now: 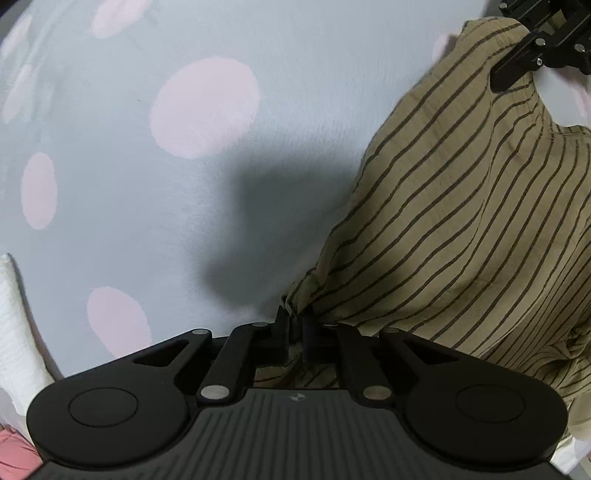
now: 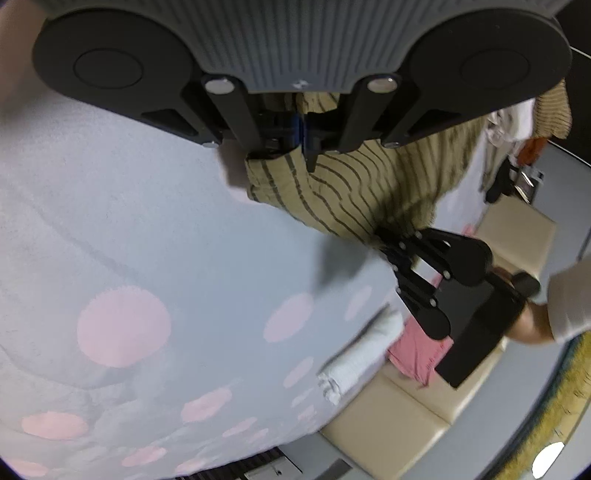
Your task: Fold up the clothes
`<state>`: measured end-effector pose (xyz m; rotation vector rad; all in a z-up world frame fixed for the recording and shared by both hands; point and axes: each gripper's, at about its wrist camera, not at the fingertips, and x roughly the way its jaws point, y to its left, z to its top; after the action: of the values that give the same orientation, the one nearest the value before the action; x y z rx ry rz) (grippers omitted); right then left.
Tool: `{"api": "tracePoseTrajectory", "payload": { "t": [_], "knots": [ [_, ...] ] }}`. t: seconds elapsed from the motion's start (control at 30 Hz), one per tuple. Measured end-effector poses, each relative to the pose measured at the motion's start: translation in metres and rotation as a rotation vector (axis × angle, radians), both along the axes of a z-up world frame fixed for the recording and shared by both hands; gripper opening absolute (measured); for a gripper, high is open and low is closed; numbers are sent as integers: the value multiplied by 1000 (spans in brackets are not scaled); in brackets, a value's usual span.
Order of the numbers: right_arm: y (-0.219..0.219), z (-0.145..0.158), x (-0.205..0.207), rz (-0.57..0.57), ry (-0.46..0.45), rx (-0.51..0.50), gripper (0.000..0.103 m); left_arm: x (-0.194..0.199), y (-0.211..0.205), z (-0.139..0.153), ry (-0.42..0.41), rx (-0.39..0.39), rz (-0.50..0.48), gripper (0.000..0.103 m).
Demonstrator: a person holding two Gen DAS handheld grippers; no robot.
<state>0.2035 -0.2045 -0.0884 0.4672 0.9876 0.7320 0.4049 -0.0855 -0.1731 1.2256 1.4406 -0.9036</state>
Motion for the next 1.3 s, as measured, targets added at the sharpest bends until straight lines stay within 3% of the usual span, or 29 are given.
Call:
{"api": "tracePoseTrajectory", "payload": {
  "t": [0.13, 0.3, 0.43, 0.77, 0.93, 1.1, 1.3],
  "knots": [
    [-4, 14, -7, 14, -48, 10, 2, 7, -11, 20, -83, -55, 8, 4],
    [-7, 44, -22, 25, -132, 48, 2, 7, -13, 62, -224, -188, 66, 4],
    [4, 71, -38, 48, -185, 37, 2, -2, -11, 88, -310, -223, 100, 4],
    [73, 129, -100, 209, -275, 98, 2, -72, 96, 134, -509, -257, 225, 5],
    [132, 148, -144, 327, -319, 90, 2, -153, 165, 148, -604, -282, 323, 5],
    [204, 149, -202, 442, -357, 28, 2, -210, 220, 140, -647, -279, 415, 5],
    [285, 123, -270, 571, -395, -83, 2, -259, 271, 120, -660, -242, 499, 6]
  ]
}}
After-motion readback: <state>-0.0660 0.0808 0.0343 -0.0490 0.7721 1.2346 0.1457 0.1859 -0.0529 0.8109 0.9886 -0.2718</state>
